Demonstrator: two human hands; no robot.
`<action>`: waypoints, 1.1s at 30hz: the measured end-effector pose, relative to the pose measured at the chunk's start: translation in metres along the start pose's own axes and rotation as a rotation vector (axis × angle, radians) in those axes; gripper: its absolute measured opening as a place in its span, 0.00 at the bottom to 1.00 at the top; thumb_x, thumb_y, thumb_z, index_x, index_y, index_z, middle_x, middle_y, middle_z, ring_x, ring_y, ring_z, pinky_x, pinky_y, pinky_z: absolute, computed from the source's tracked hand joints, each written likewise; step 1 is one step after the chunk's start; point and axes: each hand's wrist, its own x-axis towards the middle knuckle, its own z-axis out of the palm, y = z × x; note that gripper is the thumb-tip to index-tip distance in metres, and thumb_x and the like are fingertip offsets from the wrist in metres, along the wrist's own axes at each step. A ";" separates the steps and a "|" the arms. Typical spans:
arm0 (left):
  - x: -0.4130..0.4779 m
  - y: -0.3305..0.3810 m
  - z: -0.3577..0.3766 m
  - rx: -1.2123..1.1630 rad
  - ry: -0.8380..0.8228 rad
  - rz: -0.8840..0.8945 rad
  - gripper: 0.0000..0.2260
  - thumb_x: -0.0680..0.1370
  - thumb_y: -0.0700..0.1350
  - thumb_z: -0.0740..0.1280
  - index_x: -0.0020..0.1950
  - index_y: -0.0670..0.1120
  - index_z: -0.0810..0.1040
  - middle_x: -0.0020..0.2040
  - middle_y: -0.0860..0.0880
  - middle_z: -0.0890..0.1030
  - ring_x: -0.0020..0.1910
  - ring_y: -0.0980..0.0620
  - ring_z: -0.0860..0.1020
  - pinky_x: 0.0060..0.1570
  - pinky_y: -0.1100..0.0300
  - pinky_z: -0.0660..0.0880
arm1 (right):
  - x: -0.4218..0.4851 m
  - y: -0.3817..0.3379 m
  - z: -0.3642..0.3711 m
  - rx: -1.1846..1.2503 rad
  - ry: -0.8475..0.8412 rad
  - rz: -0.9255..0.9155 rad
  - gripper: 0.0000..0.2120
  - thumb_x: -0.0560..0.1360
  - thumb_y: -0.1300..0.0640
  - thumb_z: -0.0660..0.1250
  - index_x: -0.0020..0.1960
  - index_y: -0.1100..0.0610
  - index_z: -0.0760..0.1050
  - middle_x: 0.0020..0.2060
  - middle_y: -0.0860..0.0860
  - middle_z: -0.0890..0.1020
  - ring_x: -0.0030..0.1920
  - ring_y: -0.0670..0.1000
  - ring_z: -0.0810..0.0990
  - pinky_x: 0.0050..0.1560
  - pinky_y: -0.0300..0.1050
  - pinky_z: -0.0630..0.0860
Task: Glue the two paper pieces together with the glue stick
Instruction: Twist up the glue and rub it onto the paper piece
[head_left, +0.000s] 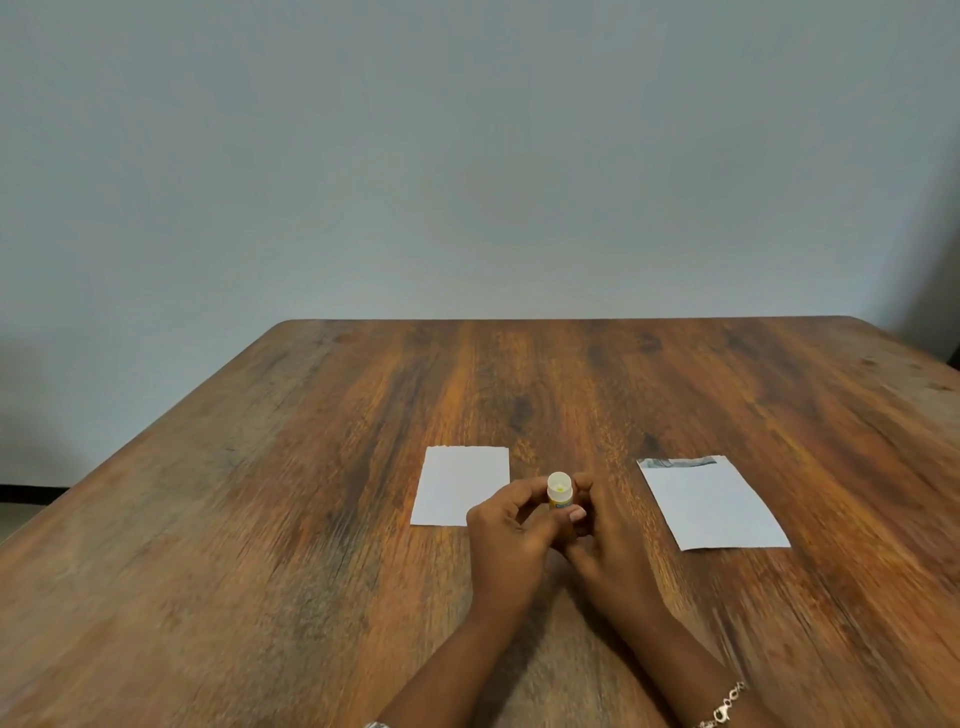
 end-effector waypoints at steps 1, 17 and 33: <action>0.000 0.000 -0.001 -0.005 -0.005 -0.004 0.14 0.66 0.33 0.73 0.42 0.52 0.83 0.37 0.56 0.85 0.40 0.56 0.83 0.43 0.64 0.79 | 0.000 0.000 -0.001 0.009 0.000 -0.007 0.14 0.71 0.68 0.65 0.51 0.53 0.71 0.43 0.53 0.81 0.43 0.47 0.80 0.41 0.42 0.77; 0.005 0.000 -0.007 0.039 -0.022 0.022 0.15 0.67 0.35 0.73 0.43 0.56 0.82 0.38 0.58 0.85 0.41 0.56 0.83 0.44 0.65 0.79 | -0.001 -0.001 -0.004 0.063 -0.047 -0.054 0.21 0.72 0.70 0.64 0.54 0.45 0.71 0.46 0.42 0.81 0.48 0.41 0.81 0.48 0.33 0.77; 0.004 0.009 -0.005 0.062 -0.008 0.046 0.16 0.67 0.34 0.73 0.43 0.57 0.80 0.39 0.58 0.83 0.42 0.61 0.82 0.42 0.72 0.77 | -0.002 -0.006 0.000 -0.065 0.055 -0.115 0.26 0.70 0.67 0.68 0.55 0.39 0.69 0.49 0.45 0.78 0.48 0.43 0.78 0.46 0.41 0.79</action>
